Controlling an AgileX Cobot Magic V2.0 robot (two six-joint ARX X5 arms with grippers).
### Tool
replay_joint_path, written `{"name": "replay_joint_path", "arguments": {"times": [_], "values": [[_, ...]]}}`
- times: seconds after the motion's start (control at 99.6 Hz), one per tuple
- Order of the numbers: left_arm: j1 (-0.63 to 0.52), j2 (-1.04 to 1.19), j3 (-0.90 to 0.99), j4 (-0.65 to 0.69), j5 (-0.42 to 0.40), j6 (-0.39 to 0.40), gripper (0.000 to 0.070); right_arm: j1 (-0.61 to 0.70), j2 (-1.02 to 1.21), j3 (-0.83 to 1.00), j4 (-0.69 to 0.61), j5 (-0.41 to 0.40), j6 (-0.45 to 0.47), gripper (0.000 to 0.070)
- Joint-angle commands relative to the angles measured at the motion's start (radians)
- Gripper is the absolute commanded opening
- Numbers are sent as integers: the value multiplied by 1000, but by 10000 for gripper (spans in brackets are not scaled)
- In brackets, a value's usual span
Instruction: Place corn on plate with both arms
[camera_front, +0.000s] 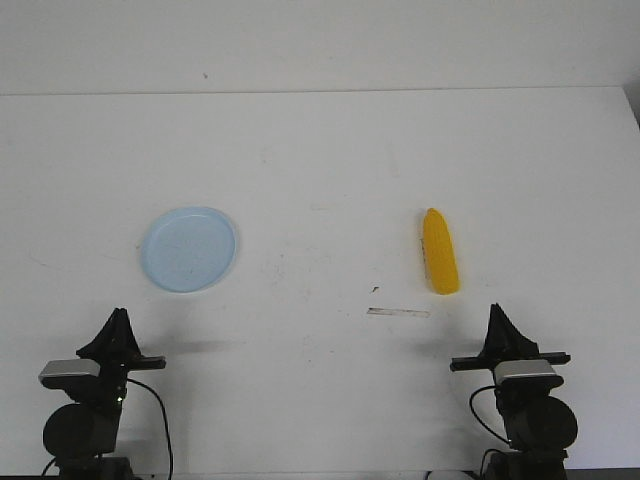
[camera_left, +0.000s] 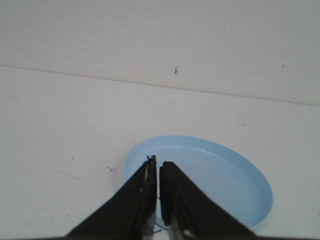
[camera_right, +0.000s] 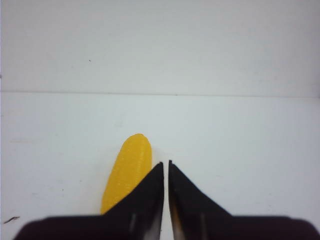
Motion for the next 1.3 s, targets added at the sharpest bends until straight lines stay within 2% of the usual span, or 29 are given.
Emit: {"name": "replay_joint_path", "arguments": {"times": [0.0,0.251,0.502,0.833,0.954,1.164,1.295], "values": [[2,-2,-21,16,-4,-6,1,2,2,-2,11,0,10,14],[2,-2,-3,125,-4,-3,1,2,2,-2,11,0,10,15],[2,25,135,92,-5,-3,1,2,2,-2,11,0,10,14],[2,196,386,-76,-5,-3,1,2,2,-2,11,0,10,14],[2,310,481,-96,-5,-3,1,2,2,-2,11,0,10,15],[2,540,660,-262,-5,-14,1,2,2,-2,11,0,10,14],[2,658,701,-284,-5,-14,1,2,2,-2,11,0,10,15]]}}
